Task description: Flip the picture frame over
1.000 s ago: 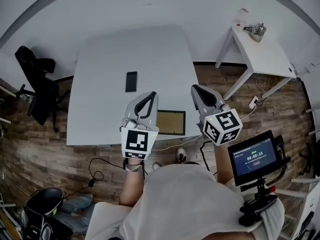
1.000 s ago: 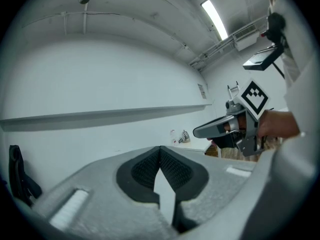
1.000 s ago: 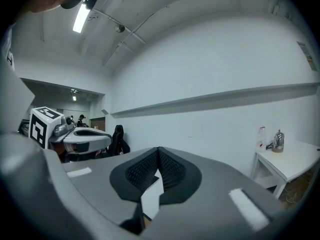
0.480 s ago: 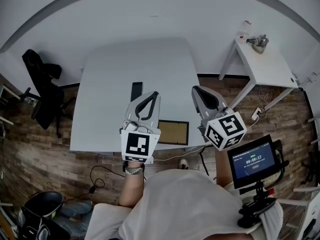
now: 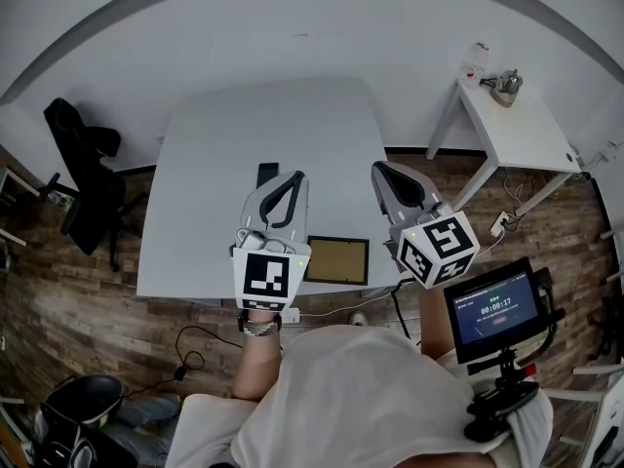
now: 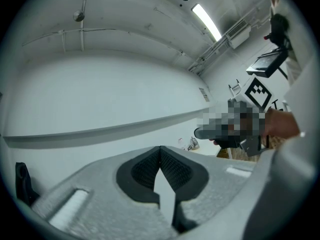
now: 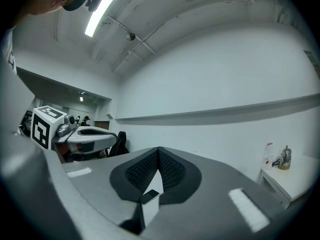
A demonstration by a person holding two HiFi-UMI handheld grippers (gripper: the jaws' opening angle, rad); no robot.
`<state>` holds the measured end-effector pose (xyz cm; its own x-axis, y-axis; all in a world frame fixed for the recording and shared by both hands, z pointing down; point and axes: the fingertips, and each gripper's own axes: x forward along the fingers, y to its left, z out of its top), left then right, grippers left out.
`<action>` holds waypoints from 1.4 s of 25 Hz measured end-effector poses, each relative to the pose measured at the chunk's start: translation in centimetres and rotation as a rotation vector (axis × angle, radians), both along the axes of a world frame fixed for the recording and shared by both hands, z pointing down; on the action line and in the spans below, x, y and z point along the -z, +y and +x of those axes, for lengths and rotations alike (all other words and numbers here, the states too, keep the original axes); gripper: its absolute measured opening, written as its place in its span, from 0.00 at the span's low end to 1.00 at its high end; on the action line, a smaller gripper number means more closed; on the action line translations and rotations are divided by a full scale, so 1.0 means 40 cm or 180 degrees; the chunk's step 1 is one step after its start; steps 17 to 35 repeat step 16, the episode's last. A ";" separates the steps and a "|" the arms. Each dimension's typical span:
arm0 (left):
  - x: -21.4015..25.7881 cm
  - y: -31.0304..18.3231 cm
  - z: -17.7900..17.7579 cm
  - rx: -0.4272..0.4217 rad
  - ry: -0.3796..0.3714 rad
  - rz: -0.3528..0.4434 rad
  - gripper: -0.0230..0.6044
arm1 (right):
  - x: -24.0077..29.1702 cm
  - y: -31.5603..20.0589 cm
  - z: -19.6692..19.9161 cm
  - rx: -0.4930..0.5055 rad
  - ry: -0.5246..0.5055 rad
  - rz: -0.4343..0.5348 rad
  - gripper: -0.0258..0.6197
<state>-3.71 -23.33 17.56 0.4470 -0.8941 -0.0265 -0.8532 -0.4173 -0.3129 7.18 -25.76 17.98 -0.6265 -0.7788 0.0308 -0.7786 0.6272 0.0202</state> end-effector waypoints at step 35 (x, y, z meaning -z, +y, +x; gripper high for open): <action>-0.010 -0.021 0.015 -0.0023 -0.0004 0.0029 0.04 | -0.008 -0.018 0.011 -0.0032 0.0056 0.0029 0.04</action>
